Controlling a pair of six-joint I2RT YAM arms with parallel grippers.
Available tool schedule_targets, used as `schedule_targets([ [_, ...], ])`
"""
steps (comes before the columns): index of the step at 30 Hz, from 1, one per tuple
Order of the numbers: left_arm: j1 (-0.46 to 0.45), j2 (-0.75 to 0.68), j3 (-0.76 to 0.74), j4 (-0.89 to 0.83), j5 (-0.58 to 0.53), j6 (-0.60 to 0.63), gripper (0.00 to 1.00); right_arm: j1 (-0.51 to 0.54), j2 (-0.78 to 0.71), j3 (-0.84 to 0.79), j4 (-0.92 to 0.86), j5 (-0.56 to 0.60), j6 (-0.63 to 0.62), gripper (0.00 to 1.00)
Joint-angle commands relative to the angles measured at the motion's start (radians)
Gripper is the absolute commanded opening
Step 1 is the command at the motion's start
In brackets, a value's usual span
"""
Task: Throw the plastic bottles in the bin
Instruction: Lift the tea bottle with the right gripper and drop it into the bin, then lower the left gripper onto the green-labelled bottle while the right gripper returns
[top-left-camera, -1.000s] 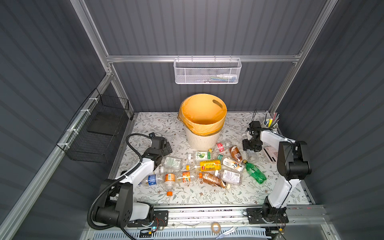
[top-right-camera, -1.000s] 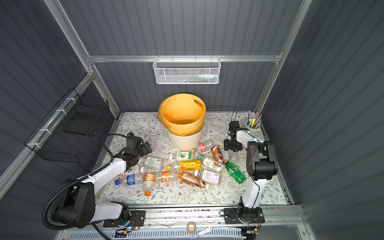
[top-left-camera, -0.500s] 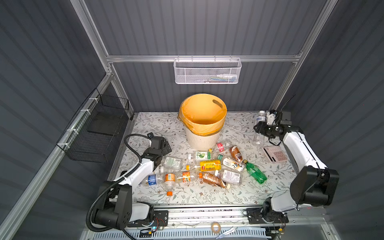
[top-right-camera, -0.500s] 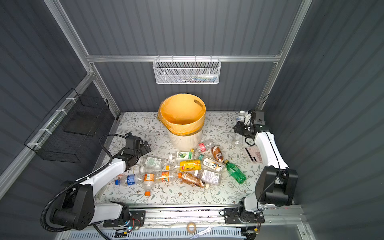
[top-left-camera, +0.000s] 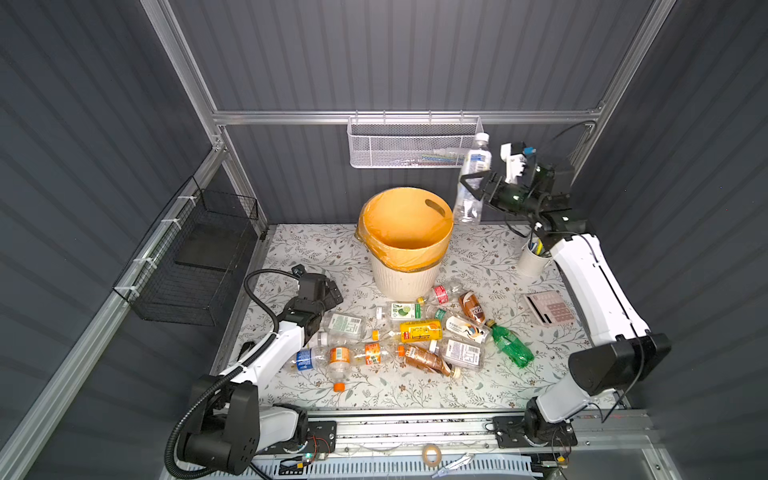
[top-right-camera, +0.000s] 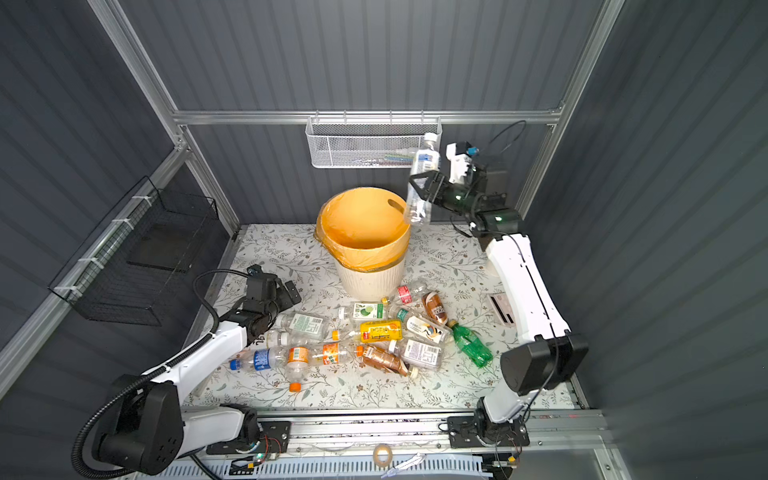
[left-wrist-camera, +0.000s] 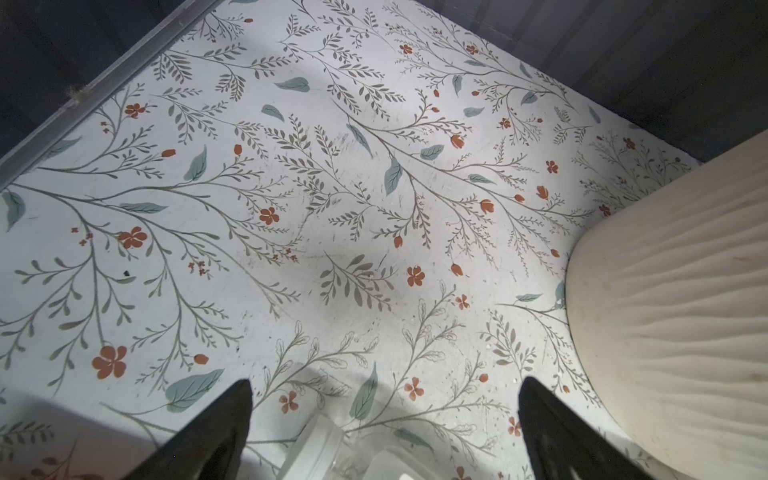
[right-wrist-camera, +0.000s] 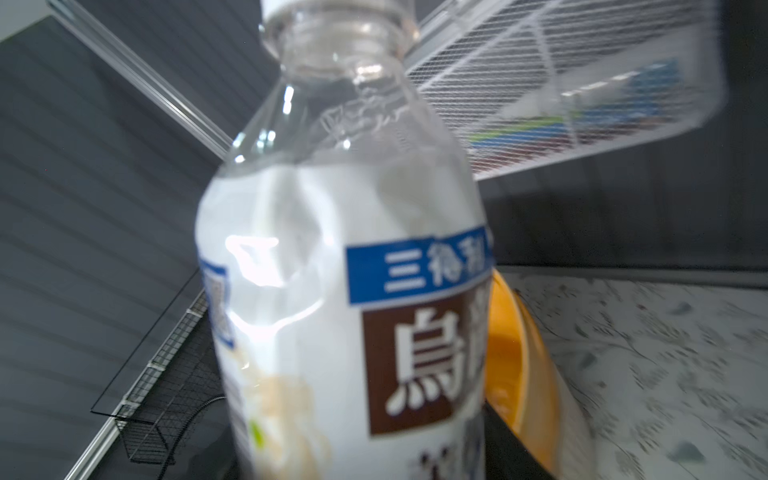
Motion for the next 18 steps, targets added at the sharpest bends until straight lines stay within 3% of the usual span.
schedule_targets([
  [1,-0.005,-0.009,0.000,-0.044,0.007,-0.019,1.00,0.069,0.155,0.222,-0.138,-0.036,-0.047,0.74],
  [4,-0.005,-0.023,0.012,-0.074,-0.004,-0.025,1.00,0.079,0.231,0.341,-0.237,-0.001,-0.080,0.99],
  [11,-0.005,-0.075,0.015,-0.140,-0.046,-0.070,1.00,0.052,0.085,0.167,-0.170,0.123,-0.125,0.99],
  [18,-0.007,-0.123,0.027,-0.238,-0.069,-0.188,1.00,-0.029,-0.225,-0.336,0.036,0.225,-0.090,0.99],
])
